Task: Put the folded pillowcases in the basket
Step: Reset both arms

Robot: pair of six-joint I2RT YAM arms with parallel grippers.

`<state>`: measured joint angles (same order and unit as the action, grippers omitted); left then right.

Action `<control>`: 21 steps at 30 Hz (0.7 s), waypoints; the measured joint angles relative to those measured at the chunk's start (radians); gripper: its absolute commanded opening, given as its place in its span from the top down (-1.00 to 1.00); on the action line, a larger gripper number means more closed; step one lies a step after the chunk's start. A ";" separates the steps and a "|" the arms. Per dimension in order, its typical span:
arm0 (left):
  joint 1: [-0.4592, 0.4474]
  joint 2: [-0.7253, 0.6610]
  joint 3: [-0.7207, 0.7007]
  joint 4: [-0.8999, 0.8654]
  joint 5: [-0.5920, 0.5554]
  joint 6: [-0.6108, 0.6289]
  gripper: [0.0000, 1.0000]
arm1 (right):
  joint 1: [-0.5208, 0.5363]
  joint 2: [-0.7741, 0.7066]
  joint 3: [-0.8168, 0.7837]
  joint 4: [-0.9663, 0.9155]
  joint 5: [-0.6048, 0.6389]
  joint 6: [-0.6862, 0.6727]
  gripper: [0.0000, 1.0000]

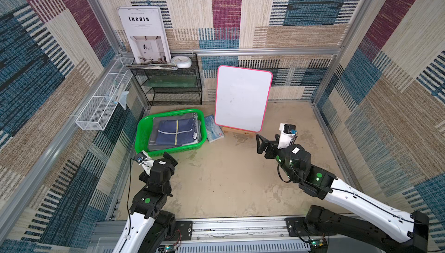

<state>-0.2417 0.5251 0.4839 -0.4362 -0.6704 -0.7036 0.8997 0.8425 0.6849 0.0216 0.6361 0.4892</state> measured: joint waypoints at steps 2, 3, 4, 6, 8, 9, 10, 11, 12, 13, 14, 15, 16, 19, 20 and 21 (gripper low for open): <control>0.000 0.009 -0.051 0.061 -0.021 0.045 -0.99 | 0.000 -0.078 -0.094 0.018 0.062 -0.028 -1.00; 0.000 0.013 -0.082 0.111 -0.021 0.087 -0.99 | 0.000 -0.113 -0.135 0.029 0.089 -0.047 -1.00; 0.000 0.014 -0.111 0.160 -0.013 0.131 -0.99 | 0.000 -0.153 -0.177 0.039 0.118 -0.071 -1.00; 0.000 0.014 -0.171 0.270 0.013 0.234 -0.99 | -0.002 -0.214 -0.237 0.067 0.166 -0.119 -1.00; 0.003 0.010 -0.215 0.355 0.032 0.314 -0.99 | -0.005 -0.261 -0.289 0.087 0.208 -0.164 -1.00; 0.008 0.010 -0.235 0.402 0.045 0.354 -0.99 | -0.008 -0.282 -0.317 0.101 0.233 -0.190 -1.00; 0.016 0.013 -0.250 0.437 0.053 0.386 -0.99 | -0.011 -0.294 -0.341 0.113 0.250 -0.211 -0.99; 0.022 0.020 -0.258 0.466 0.063 0.410 -0.99 | -0.012 -0.301 -0.360 0.119 0.267 -0.227 -0.99; 0.029 0.040 -0.264 0.508 0.069 0.437 -0.99 | -0.015 -0.309 -0.381 0.127 0.286 -0.248 -0.99; 0.035 0.069 -0.270 0.545 0.076 0.461 -0.99 | -0.018 -0.314 -0.397 0.134 0.304 -0.266 -0.99; 0.039 0.093 -0.274 0.569 0.089 0.476 -0.99 | -0.022 -0.316 -0.408 0.137 0.317 -0.280 -0.99; 0.043 0.129 -0.280 0.605 0.102 0.494 -0.99 | -0.029 -0.314 -0.420 0.149 0.332 -0.298 -1.00; 0.045 0.168 -0.285 0.637 0.108 0.509 -0.99 | -0.040 -0.307 -0.427 0.161 0.349 -0.314 -0.99; 0.056 0.291 -0.289 0.717 0.146 0.539 -0.99 | -0.103 -0.262 -0.440 0.181 0.396 -0.328 -0.99; 0.057 0.322 -0.287 0.735 0.149 0.547 -0.99 | -0.132 -0.244 -0.443 0.182 0.406 -0.322 -1.00; 0.060 0.360 -0.280 0.757 0.155 0.550 -0.99 | -0.168 -0.224 -0.447 0.184 0.409 -0.312 -0.99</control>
<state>-0.1818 0.8856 0.2043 0.3206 -0.5152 -0.1539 0.7319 0.6189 0.2382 0.2054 1.0451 0.1772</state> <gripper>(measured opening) 0.994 0.997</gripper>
